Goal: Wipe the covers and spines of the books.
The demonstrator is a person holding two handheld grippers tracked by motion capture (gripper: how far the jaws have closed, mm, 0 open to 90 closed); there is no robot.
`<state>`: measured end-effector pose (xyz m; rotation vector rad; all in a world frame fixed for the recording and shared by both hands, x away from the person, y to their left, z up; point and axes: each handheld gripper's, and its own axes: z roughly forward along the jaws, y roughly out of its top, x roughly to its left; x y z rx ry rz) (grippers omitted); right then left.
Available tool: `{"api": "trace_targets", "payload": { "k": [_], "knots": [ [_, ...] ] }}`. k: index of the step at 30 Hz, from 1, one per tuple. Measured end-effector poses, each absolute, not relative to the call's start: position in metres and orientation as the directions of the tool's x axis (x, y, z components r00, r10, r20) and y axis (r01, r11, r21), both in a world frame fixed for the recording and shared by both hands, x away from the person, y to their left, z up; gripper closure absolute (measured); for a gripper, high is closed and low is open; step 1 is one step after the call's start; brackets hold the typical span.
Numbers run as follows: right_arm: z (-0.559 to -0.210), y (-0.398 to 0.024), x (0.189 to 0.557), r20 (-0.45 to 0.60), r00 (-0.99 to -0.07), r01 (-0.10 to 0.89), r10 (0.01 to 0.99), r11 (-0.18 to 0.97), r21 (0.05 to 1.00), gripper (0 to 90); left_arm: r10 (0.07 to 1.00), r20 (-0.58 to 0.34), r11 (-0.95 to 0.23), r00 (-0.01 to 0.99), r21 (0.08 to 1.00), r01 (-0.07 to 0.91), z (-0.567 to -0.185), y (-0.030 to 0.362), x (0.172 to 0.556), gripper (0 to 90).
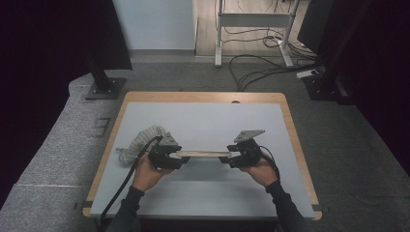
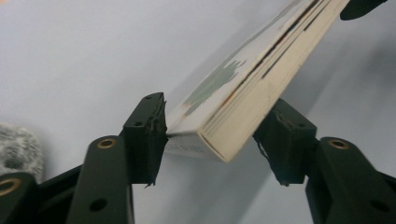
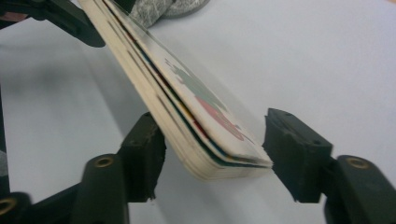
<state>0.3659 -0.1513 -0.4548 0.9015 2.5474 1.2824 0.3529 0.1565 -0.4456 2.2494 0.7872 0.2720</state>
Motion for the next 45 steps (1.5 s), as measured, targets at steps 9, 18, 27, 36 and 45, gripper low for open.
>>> {"api": "trace_targets", "payload": {
  "k": [9, 18, 27, 36, 45],
  "knots": [
    [-0.466, -0.15, 0.353, 0.146, -0.791, 0.484, 0.594, 0.461, 0.744, 23.7, 0.619, -0.044, -0.537, 0.784, 0.705, 0.463, -0.457, 0.154, 0.339, 28.2],
    [-0.478, -0.15, 0.341, 0.158, -0.789, 0.497, 0.594, 0.465, 0.733, 20.7, 0.645, -0.045, -0.526, 0.763, 0.698, 0.486, -0.467, 0.156, 0.329, 14.1],
    [-0.491, -0.151, 0.33, 0.164, -0.788, 0.504, 0.594, 0.468, 0.726, 18.8, 0.648, -0.074, -0.517, 0.758, 0.689, 0.508, -0.483, 0.157, 0.317, 14.1],
    [-0.504, -0.151, 0.323, 0.173, -0.789, 0.511, 0.59, 0.472, 0.718, 18.8, 0.651, -0.069, -0.528, 0.756, 0.674, 0.517, -0.493, 0.157, 0.309, 14.3],
    [-0.513, -0.15, 0.316, 0.15, -0.796, 0.494, 0.586, 0.488, 0.72, 19.1, 0.631, -0.063, -0.542, 0.773, 0.677, 0.497, -0.498, 0.156, 0.3, 17.3]
  ]
}}
